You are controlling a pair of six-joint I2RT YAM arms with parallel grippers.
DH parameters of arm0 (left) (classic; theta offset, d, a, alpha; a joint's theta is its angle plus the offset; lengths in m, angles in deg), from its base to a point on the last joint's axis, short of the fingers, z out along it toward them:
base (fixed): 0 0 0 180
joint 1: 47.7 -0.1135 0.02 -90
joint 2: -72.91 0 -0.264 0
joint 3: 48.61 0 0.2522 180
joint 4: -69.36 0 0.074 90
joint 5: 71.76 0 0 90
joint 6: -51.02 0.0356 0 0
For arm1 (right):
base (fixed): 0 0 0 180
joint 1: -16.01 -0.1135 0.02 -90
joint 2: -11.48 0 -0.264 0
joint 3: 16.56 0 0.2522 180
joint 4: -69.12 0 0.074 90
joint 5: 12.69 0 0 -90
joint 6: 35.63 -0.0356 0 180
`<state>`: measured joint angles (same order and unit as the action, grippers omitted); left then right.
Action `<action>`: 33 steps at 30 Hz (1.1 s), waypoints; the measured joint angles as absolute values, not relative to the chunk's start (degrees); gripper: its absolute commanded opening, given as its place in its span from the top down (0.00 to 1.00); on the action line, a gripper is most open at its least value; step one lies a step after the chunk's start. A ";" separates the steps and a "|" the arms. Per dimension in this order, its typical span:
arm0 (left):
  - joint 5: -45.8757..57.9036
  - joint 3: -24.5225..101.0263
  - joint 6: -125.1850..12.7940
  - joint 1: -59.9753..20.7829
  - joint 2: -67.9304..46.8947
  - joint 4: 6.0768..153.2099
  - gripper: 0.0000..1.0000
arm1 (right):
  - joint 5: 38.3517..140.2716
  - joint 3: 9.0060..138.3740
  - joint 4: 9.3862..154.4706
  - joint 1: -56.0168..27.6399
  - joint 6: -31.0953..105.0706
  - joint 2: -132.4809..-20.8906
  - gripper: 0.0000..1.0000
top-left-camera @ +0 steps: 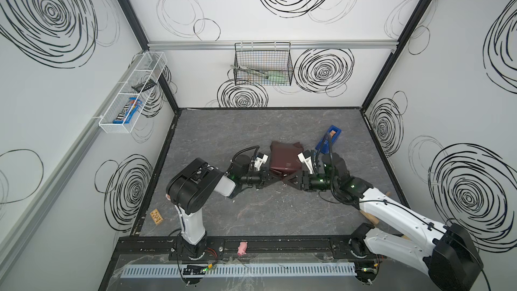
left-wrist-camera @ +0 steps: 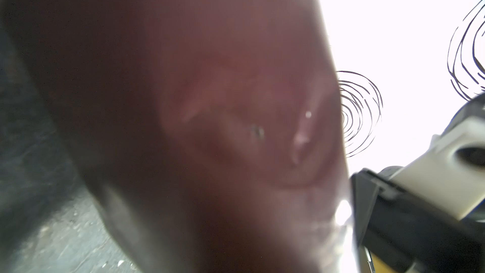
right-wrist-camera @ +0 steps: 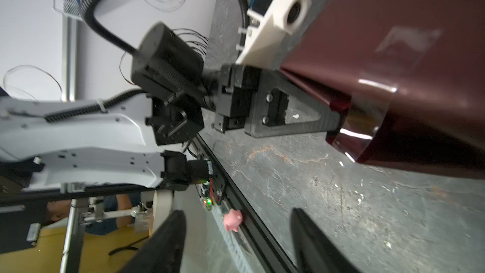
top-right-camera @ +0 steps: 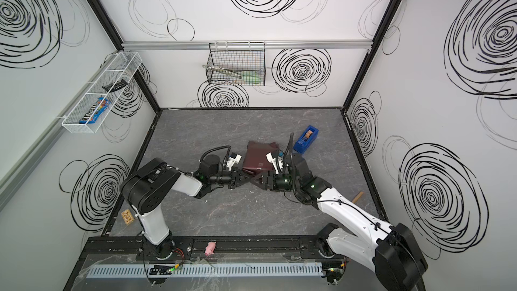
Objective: Wrap a gift box in wrapping paper
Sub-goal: Wrap the gift box with the wrapping paper.
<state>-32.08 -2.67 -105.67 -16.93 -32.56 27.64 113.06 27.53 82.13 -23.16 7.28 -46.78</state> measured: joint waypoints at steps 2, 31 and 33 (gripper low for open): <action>-32.08 -2.67 -105.67 -16.93 -32.56 27.66 1.00 | 112.05 24.58 80.35 -24.06 5.84 -46.45 0.52; -32.06 -2.47 -105.28 -16.82 -32.54 29.04 1.00 | 112.29 17.38 57.78 -20.08 4.48 -59.87 0.65; -32.06 -2.45 -105.19 -16.82 -32.56 29.17 1.00 | 112.62 17.38 57.06 -20.06 4.48 -60.40 0.66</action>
<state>-32.06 -2.45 -105.19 -16.82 -32.56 29.17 112.62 17.38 57.06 -20.06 4.48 -60.40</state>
